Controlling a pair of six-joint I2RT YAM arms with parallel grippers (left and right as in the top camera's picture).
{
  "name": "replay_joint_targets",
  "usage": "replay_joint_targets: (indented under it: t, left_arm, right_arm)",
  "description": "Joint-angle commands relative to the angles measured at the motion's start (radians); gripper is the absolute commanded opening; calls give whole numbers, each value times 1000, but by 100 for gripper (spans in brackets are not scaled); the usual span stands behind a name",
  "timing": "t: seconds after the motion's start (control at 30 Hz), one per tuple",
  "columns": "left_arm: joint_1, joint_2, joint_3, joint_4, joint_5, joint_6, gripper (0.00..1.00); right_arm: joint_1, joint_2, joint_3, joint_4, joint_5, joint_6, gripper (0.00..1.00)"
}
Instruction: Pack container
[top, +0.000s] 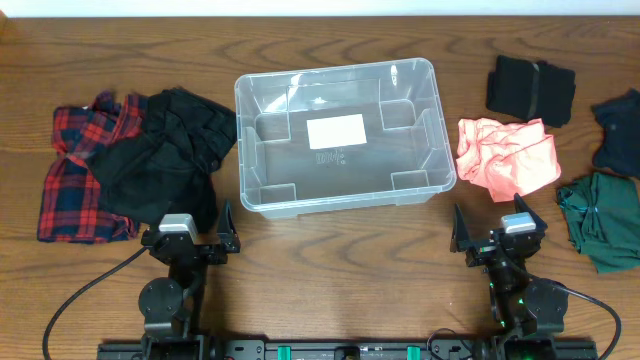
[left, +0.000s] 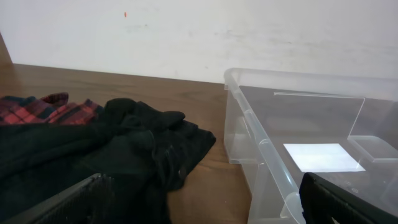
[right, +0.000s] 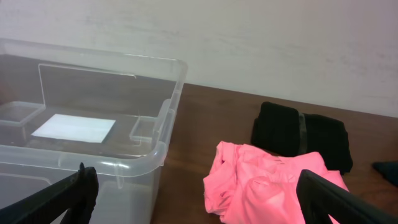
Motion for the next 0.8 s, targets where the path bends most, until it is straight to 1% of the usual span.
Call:
replay_joint_targets:
  t: [0.0,0.17,0.3,0.37,0.5,0.53,0.67,0.77]
  left_arm:
    - [5,0,-16,-35,11,17,98]
    - [5,0,-16,-35,11,17,98]
    - [5,0,-16,-35,11,17,98]
    - [5,0,-16,-35,11,17,98]
    - [5,0,-16,-35,11,17,98]
    - [5,0,-16,-35,11,17,98]
    - [5,0,-16,-35,11,17,98]
    - [5,0,-16,-35,11,17,98]
  right_arm:
    - [8,-5,-4,-1,7,-5,99]
    - [8,-5,-4,0,3,-1,99]
    - [8,-5,-5,2,-27,72,99]
    - [8,-5,-4,5,-34,84,99]
    - [7,2,5,-5,-152,253,99]
    - [7,8,11,-10,-166,273,99]
    - [7,74,100,-29,-185,329,99]
    - [5,195,243,-56,-184,328,99]
